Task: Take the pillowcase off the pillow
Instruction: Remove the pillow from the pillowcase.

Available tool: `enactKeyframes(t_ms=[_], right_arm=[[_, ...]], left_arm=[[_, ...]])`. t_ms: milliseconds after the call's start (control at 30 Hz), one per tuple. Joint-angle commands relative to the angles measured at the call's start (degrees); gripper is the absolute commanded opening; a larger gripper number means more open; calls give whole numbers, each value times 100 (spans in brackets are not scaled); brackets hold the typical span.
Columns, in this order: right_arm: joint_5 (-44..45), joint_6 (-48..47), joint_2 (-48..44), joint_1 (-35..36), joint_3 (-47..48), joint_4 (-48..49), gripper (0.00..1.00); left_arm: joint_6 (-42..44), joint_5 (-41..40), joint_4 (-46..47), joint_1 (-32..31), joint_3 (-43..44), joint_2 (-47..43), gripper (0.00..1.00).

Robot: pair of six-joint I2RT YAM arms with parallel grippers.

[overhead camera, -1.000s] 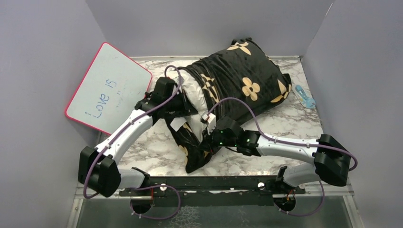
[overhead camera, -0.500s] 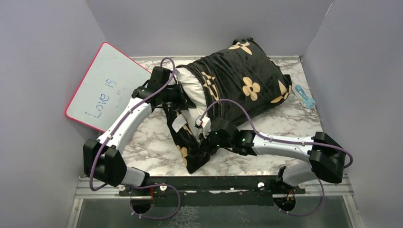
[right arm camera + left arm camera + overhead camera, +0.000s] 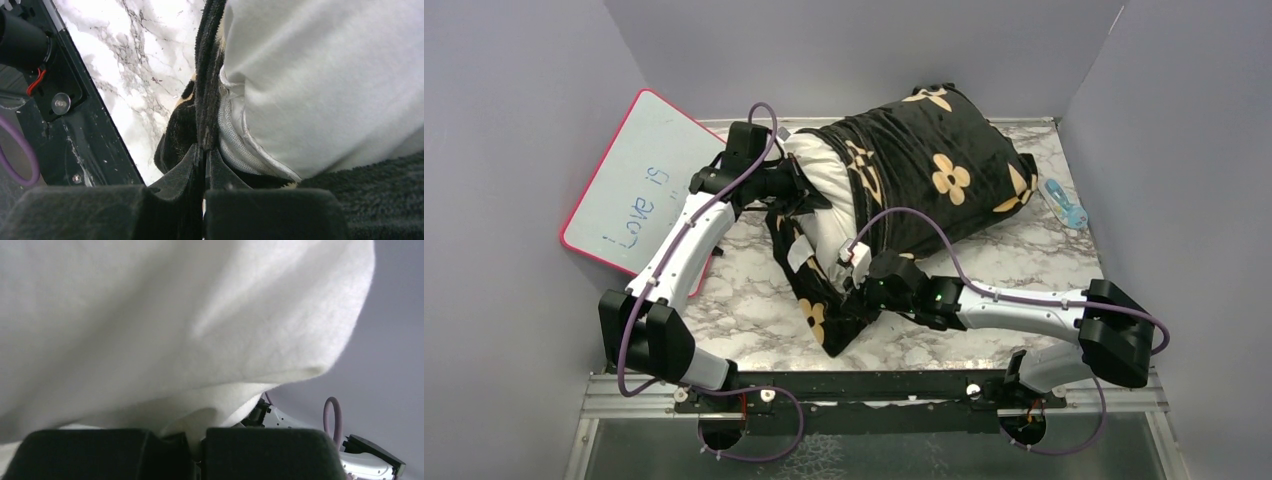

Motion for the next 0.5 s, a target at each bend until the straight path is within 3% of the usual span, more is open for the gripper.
enactKeyframes(t_ms=[0,200,400,433,467], right_arm=[[-930,591,233,470,-526,-1534,1],[-785,900,379,470,-701,-1418,1],[-568,1187,340,470,-618,-1237,1],[-442,1281,252,470,-584,-1203,1],[-302,1379,160,470,-538,-1170,1]], left_arm=[[-231,24,2304,535,1022,-269,0],[100,349,1818,829,1587,-96,0],[208,655,1827,856,1268,-124,0],[305,617,1823,856,1081,-227,1],[395,534,1777,862,829,-348,14]])
